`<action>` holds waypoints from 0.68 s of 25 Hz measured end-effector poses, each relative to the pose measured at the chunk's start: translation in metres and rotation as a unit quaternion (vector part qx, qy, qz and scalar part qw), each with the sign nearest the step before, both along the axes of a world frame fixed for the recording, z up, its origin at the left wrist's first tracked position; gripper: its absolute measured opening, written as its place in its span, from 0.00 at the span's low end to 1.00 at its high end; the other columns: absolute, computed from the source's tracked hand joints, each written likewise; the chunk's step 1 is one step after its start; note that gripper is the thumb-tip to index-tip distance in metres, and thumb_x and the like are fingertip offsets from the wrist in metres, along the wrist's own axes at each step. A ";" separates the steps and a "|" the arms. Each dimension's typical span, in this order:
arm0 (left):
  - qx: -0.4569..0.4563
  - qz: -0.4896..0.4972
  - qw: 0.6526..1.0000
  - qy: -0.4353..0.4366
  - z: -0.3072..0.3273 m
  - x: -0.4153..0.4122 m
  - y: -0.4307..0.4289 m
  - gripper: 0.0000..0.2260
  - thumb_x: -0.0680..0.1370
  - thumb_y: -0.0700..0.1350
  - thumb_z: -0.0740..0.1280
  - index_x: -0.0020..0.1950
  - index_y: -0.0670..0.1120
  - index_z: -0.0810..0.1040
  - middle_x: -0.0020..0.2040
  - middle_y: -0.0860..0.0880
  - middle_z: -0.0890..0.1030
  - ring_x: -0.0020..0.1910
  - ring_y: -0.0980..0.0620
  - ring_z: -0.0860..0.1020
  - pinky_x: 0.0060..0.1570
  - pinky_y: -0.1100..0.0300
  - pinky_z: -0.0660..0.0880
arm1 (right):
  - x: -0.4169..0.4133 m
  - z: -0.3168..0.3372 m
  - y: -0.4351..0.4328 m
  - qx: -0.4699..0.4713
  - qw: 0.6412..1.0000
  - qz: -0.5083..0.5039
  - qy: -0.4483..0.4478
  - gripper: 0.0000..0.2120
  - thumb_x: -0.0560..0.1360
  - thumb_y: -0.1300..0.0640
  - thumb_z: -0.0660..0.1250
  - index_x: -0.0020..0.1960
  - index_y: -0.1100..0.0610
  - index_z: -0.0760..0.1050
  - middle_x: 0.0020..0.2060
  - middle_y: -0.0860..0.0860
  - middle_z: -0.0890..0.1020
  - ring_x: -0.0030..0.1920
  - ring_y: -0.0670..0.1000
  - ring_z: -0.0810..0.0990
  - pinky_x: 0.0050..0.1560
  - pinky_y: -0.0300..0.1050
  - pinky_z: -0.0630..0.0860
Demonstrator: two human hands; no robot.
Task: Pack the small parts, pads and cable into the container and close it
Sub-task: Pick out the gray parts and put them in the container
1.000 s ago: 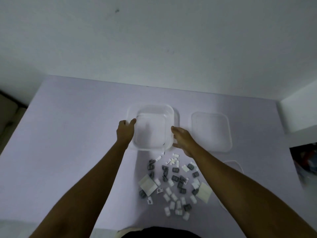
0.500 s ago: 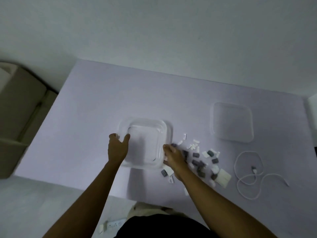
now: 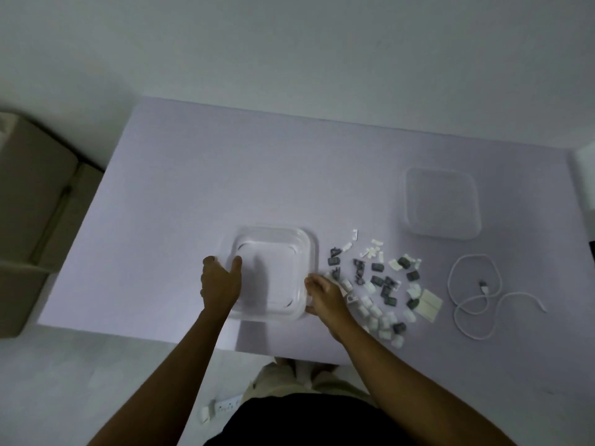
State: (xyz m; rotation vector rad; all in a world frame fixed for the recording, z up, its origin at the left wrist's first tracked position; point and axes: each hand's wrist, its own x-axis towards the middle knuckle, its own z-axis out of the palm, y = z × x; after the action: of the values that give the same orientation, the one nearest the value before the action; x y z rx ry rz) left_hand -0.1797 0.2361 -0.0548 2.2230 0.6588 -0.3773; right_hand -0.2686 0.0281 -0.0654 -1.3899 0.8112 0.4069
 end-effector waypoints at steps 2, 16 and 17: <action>0.065 -0.017 0.997 -0.037 0.006 -0.002 -0.006 0.30 0.77 0.55 0.68 0.71 0.38 0.65 0.68 0.37 0.71 0.68 0.36 0.69 0.65 0.38 0.68 | -0.005 -0.009 -0.005 -0.042 0.999 0.006 -0.006 0.11 0.80 0.53 0.65 0.60 0.54 0.78 0.53 0.52 0.83 0.53 0.53 0.81 0.54 0.55 0.82; -0.035 -0.472 0.878 -0.069 0.014 0.002 -0.199 0.18 0.80 0.40 0.63 0.70 0.43 0.70 0.66 0.42 0.72 0.63 0.44 0.73 0.62 0.55 0.71 | -0.025 -0.027 -0.101 -0.338 0.940 0.050 -0.016 0.15 0.76 0.59 0.70 0.62 0.59 0.78 0.58 0.55 0.82 0.59 0.55 0.80 0.62 0.48 0.77; -0.012 -0.467 0.882 -0.069 0.007 0.006 -0.207 0.18 0.80 0.40 0.63 0.70 0.43 0.70 0.65 0.41 0.72 0.63 0.43 0.73 0.62 0.54 0.71 | -0.022 -0.026 -0.107 -0.349 0.935 0.050 -0.038 0.15 0.75 0.60 0.71 0.62 0.59 0.78 0.58 0.55 0.81 0.60 0.55 0.79 0.62 0.47 0.76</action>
State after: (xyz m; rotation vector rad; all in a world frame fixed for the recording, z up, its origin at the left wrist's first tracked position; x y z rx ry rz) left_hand -0.1740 0.0295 -0.0480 2.3797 -0.5515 -0.6746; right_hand -0.2901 -0.0787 -0.0917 -2.1013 0.8622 0.1341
